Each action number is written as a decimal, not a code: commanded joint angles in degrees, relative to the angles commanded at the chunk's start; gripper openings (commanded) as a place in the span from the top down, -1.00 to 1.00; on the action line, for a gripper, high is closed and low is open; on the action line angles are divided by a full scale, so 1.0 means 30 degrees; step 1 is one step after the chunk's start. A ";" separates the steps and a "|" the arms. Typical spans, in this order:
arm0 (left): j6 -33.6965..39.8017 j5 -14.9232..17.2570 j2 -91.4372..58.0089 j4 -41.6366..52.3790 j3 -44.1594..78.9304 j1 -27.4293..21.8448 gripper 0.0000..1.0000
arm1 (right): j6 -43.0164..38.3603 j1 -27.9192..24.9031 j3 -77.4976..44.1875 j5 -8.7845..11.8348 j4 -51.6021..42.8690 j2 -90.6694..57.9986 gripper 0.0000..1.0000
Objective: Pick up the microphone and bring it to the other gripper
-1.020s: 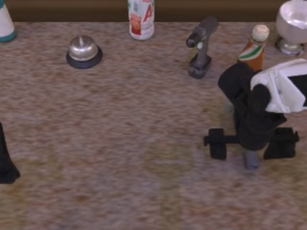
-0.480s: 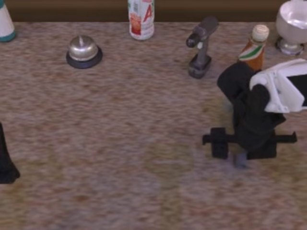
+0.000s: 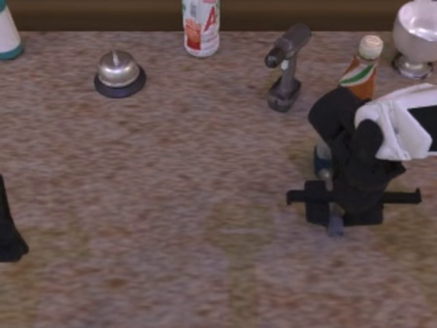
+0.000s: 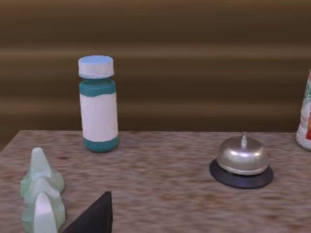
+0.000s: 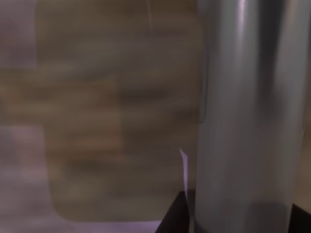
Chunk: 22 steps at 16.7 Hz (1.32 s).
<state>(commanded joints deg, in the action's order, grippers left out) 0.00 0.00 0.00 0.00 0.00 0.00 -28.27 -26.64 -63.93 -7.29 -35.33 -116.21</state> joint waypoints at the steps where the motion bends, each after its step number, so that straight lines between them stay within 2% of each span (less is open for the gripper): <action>1: 0.0000 0.0000 0.0000 0.0000 0.0000 0.0000 -1.00 | 0.0000 0.0000 0.0000 0.0000 0.0000 0.0000 1.00; 2: 0.0000 0.0000 0.0000 0.0000 0.0000 0.0000 -1.00 | 0.0000 0.0000 0.0000 0.0000 0.0000 0.0000 1.00; 3: 0.0000 0.0000 0.0000 0.0000 0.0000 0.0000 -1.00 | -0.0593 -0.0248 -0.0470 0.0949 -0.0198 0.0821 1.00; 6: 0.0000 0.0000 0.0000 0.0000 0.0000 0.0000 -1.00 | -0.0358 -0.0288 -0.0377 0.1104 0.0431 0.0936 1.00; 10: 0.0000 0.0000 0.0000 0.0000 0.0000 0.0000 -1.00 | 0.0847 -0.0355 0.0357 0.1973 0.3894 0.1653 1.00; 13: 0.0000 0.0000 0.0000 0.0000 0.0000 0.0000 -1.00 | 0.2218 -0.0378 0.1440 0.2997 0.8102 0.2446 1.00; 22: 0.0000 0.0000 0.0000 0.0000 0.0000 0.0000 -1.00 | 0.7170 -0.0378 0.5739 0.6583 2.3486 0.6060 1.00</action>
<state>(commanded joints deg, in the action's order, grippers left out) 0.00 0.00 0.00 0.00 0.00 0.00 -6.76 -27.78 -46.71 12.46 35.13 -98.03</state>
